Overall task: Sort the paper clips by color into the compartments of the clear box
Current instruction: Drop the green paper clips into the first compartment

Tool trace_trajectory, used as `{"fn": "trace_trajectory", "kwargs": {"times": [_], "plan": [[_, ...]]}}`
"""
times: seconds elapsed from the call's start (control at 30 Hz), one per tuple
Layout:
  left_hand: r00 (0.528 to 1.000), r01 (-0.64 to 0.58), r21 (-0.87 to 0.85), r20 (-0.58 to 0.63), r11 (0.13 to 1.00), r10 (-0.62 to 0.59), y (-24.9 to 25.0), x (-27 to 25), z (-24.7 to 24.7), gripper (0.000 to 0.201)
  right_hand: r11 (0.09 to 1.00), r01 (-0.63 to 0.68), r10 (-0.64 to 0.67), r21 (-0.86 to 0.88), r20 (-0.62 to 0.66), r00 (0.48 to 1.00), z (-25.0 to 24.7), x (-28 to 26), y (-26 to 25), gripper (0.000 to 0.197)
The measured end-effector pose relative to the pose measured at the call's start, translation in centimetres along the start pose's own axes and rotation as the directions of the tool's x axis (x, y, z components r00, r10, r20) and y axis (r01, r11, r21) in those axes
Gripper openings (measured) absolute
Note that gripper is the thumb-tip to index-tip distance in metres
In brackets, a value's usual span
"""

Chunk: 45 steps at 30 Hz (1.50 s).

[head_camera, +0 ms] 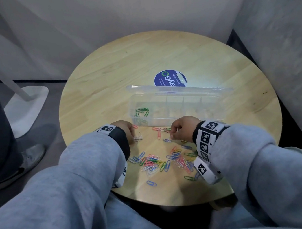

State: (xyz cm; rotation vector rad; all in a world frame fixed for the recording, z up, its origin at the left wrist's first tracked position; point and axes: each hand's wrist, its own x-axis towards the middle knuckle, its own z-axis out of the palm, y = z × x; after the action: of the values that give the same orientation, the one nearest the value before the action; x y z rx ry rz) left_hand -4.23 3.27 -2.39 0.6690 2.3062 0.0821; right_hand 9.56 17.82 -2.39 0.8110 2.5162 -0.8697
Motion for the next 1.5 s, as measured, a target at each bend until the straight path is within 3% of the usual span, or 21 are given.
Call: {"fn": "trace_trajectory", "kwargs": {"times": [0.07, 0.17, 0.2, 0.27, 0.33, 0.43, 0.5, 0.63, 0.7, 0.77, 0.83, 0.97, 1.03, 1.17, 1.3, 1.4, 1.5], "plan": [[1.000, 0.008, 0.055, 0.001, 0.998, -0.008, -0.1, 0.0, 0.2, 0.020, 1.000, -0.024, 0.024, 0.007, -0.011, 1.000, 0.1, -0.1, 0.0, 0.017], [1.000, 0.017, 0.146, 0.010, 0.989, -0.018, 0.2, -0.7, 0.2, 0.008, 0.989, -0.084, 0.077, 0.125, 0.055, 0.995, 0.4, -0.2, -0.3, 0.022], [1.000, 0.023, 0.177, 0.010, 0.984, -0.025, 0.2, -0.6, 0.3, 0.020, 0.973, -0.110, 0.092, 0.204, 0.096, 0.991, 0.5, -0.3, -0.4, 0.021], [0.999, 0.038, 0.193, 0.005, 0.980, -0.040, 0.2, -0.9, 0.3, 0.032, 0.910, -0.158, 0.096, 0.384, 0.175, 0.980, 0.6, -0.5, -0.7, 0.024], [0.999, 0.035, 0.161, 0.025, 0.986, -0.040, 0.0, -1.1, 0.3, 0.031, 0.804, -0.186, 0.062, 0.565, 0.231, 0.971, 1.0, -0.5, -0.8, 0.030], [0.997, 0.048, -0.121, 0.062, 0.991, -0.041, -0.7, -0.9, 0.3, 0.012, 0.661, -0.210, 0.018, 0.721, 0.265, 0.964, 1.4, -0.5, -0.7, 0.035], [0.996, 0.069, -0.349, 0.079, 0.935, -0.044, -0.8, -1.1, -0.4, 0.018, 0.654, -0.205, 0.004, 0.729, 0.268, 0.964, 1.4, -0.3, -0.8, 0.032], [0.993, 0.095, -0.687, 0.119, 0.721, -0.017, -1.1, -1.7, -2.1, 0.025, 0.699, -0.217, 0.019, 0.681, 0.286, 0.958, 1.5, 0.3, -1.8, 0.029], [0.994, 0.088, -0.792, 0.110, 0.604, 0.000, -1.7, -2.2, -3.0, 0.025, 0.767, -0.206, 0.034, 0.607, 0.282, 0.959, 1.6, 0.7, -2.6, 0.025], [0.996, 0.052, -0.843, 0.082, 0.535, 0.033, -2.3, -2.7, -3.5, 0.028, 0.910, -0.105, 0.020, 0.401, 0.212, 0.977, 1.5, 0.9, -3.6, 0.015], [0.997, 0.008, -0.883, 0.042, 0.469, 0.061, -2.6, -3.0, -3.8, 0.031, 0.992, 0.020, -0.038, 0.128, 0.137, 0.990, 1.4, 0.9, -5.0, 0.004], [0.999, 0.001, -0.909, 0.022, 0.416, 0.046, -3.1, -3.4, -4.0, 0.031, 0.964, 0.119, -0.100, -0.237, 0.093, 0.991, 2.4, 2.1, -6.9, 0.031], [0.999, 0.033, -0.896, 0.045, 0.443, 0.016, -3.4, -3.7, -4.3, 0.023, 0.927, 0.139, -0.112, -0.348, 0.096, 0.989, 3.1, 2.6, -7.4, 0.033], [0.992, 0.128, -0.724, 0.092, 0.678, -0.089, -3.8, -3.8, -4.7, 0.010, 0.891, 0.158, -0.123, -0.425, 0.108, 0.987, 3.6, 2.8, -8.5, 0.033], [0.997, 0.053, -0.254, 0.073, 0.966, -0.035, -3.4, -3.2, -4.5, 0.012, 0.893, 0.152, -0.092, -0.424, 0.160, 0.983, 4.1, 3.6, -9.2, 0.029], [0.998, -0.046, -0.036, 0.046, 0.998, 0.048, -2.6, -2.9, -3.5, 0.002, 0.863, 0.136, -0.049, -0.487, 0.187, 0.981, 4.5, 4.4, -8.9, 0.029], [0.992, -0.088, 0.159, 0.102, 0.983, 0.073, -1.4, -2.7, -1.8, 0.012, 0.834, 0.113, -0.015, -0.541, 0.182, 0.983, 4.6, 4.5, -8.0, 0.026]]}}
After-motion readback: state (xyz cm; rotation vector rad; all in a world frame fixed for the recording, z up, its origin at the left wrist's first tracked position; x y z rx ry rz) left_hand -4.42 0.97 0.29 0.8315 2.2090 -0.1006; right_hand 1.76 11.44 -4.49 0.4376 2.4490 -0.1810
